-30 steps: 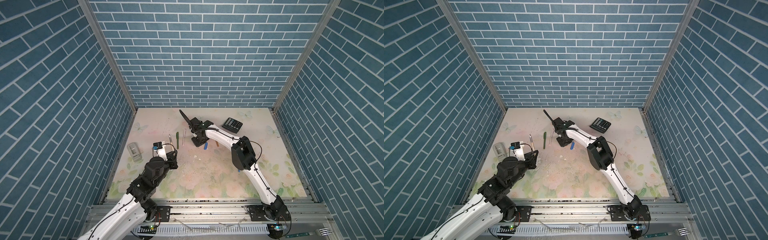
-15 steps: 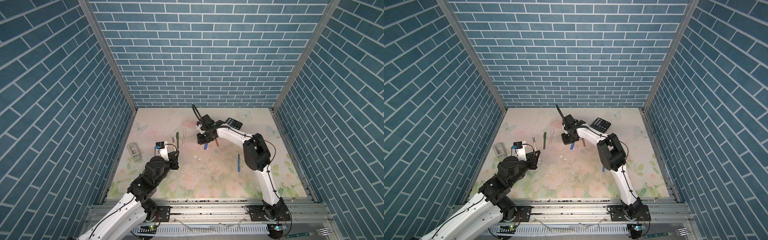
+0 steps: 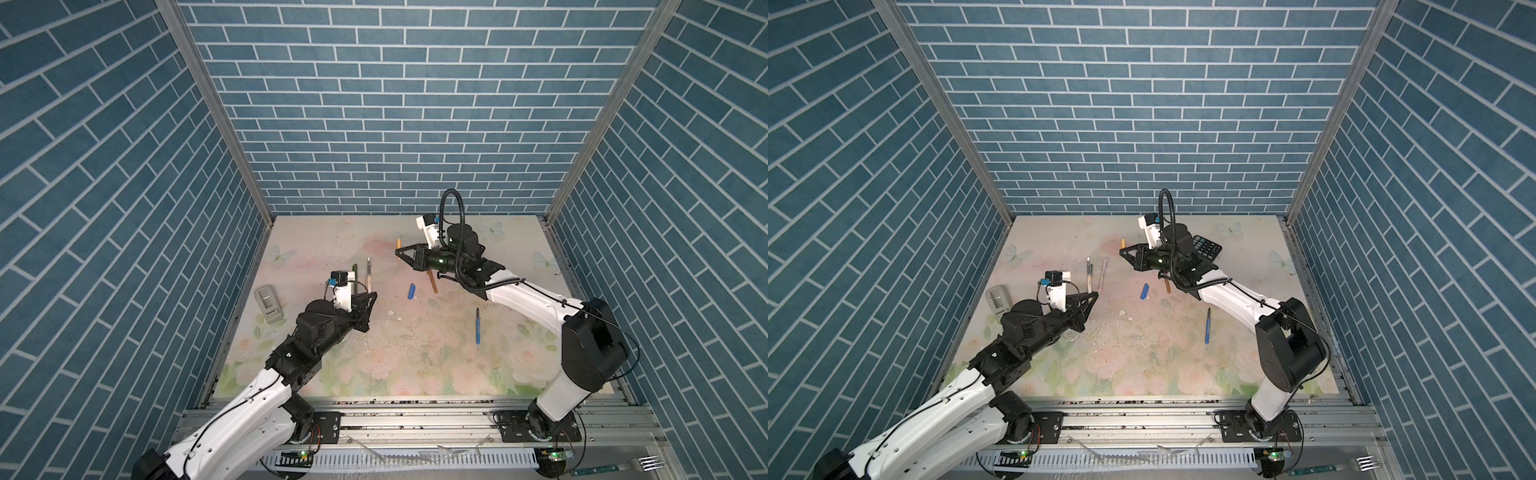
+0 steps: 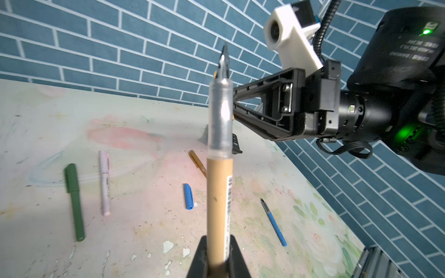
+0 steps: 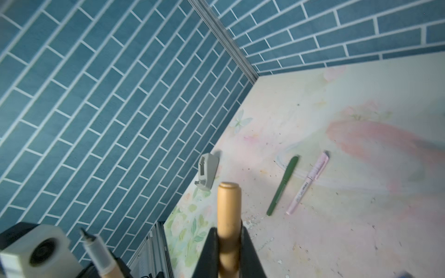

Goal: Insert the pens into the pen caps
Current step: 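Bring the tan cap above the nib held by the left gripper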

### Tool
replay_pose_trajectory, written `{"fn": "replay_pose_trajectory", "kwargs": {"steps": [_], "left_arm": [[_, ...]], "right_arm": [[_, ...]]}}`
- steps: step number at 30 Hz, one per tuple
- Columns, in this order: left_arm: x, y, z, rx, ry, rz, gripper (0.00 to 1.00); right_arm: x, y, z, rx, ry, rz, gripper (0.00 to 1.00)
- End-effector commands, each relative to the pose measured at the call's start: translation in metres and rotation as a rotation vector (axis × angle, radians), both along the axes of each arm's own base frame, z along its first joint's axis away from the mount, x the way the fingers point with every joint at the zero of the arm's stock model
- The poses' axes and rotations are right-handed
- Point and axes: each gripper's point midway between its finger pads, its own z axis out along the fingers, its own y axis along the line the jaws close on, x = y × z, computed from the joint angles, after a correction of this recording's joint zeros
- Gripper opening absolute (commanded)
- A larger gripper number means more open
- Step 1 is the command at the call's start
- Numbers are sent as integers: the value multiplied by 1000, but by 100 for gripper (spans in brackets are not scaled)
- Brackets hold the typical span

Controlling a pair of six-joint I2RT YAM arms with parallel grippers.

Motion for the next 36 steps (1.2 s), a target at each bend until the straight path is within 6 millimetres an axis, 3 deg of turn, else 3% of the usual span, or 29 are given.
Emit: {"fn": "replay_pose_trajectory", "kwargs": {"steps": [1, 7, 13, 26, 36], "left_arm": [[1, -17, 31, -46, -84, -91, 0], [6, -28, 29, -48, -66, -124, 0], [8, -34, 29, -53, -63, -141, 0], [8, -37, 34, -64, -63, -160, 0], [6, -40, 32, -72, -51, -177, 0]], "right_arm": [[-13, -5, 65, 150, -141, -2, 11], [-24, -12, 97, 205, -199, -21, 11], [-28, -7, 106, 242, -183, -2, 10], [-40, 10, 101, 259, -126, 59, 10], [-36, 8, 101, 255, -133, 21, 10]]}}
